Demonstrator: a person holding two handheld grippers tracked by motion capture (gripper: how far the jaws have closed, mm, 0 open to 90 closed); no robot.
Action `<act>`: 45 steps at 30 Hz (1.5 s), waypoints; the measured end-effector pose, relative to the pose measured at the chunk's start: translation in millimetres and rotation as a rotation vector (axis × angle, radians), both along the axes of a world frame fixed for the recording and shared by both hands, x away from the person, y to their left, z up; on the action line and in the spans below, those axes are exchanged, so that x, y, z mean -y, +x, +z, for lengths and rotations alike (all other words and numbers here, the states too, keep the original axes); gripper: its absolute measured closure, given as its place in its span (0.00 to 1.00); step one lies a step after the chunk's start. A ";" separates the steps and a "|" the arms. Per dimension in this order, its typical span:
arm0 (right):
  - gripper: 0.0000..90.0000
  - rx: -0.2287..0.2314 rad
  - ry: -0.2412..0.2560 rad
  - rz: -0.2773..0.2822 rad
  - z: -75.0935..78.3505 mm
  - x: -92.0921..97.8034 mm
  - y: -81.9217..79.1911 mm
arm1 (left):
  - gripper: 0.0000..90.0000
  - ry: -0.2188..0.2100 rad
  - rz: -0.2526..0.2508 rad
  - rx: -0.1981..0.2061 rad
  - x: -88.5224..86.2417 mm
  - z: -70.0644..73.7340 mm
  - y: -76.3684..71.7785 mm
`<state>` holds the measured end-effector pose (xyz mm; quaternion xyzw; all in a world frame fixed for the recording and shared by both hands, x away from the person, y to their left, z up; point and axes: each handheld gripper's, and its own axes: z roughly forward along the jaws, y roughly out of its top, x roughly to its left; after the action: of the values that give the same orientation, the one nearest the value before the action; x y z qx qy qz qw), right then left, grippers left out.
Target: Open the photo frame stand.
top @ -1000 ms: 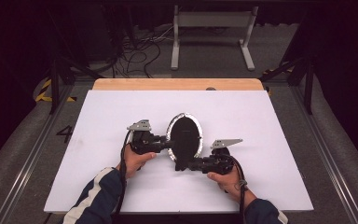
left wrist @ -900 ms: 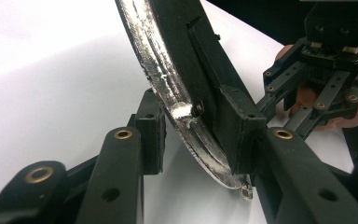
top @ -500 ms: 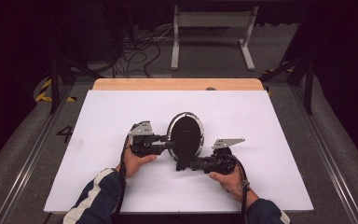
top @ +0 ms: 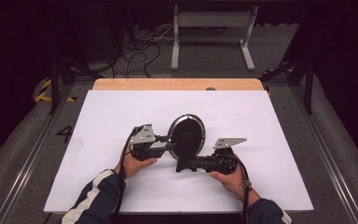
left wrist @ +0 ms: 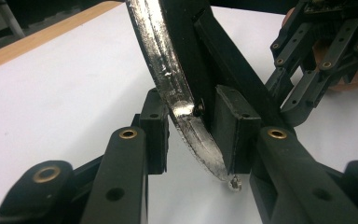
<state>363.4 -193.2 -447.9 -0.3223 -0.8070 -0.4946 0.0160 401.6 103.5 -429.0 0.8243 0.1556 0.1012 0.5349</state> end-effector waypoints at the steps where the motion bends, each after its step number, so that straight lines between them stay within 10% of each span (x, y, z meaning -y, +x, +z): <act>1: 0.82 0.001 0.001 -0.002 -0.1 -0.6 0.0 | 0.75 -0.001 -0.002 -0.004 -0.7 -0.5 -0.3; 17: 0.79 0.031 0.023 -0.012 4.6 -6.4 1.1 | 0.78 0.021 -0.034 -0.005 -0.9 0.1 -6.2; 27: 0.84 0.038 0.011 -0.002 6.4 -5.4 -0.6 | 0.83 0.111 0.070 0.153 6.3 2.9 -14.0; 37: 0.83 0.053 0.002 -0.011 9.6 -4.9 -0.7 | 0.82 0.126 0.086 0.195 7.0 1.4 -12.3; 45: 0.84 0.065 -0.010 -0.008 7.9 -6.1 -1.9 | 0.80 0.117 0.055 0.159 4.6 -0.2 -9.9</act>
<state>361.5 -187.2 -440.1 -0.3093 -0.8082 -0.5009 -0.0136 391.7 98.9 -429.3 0.8389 0.1292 0.1900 0.4934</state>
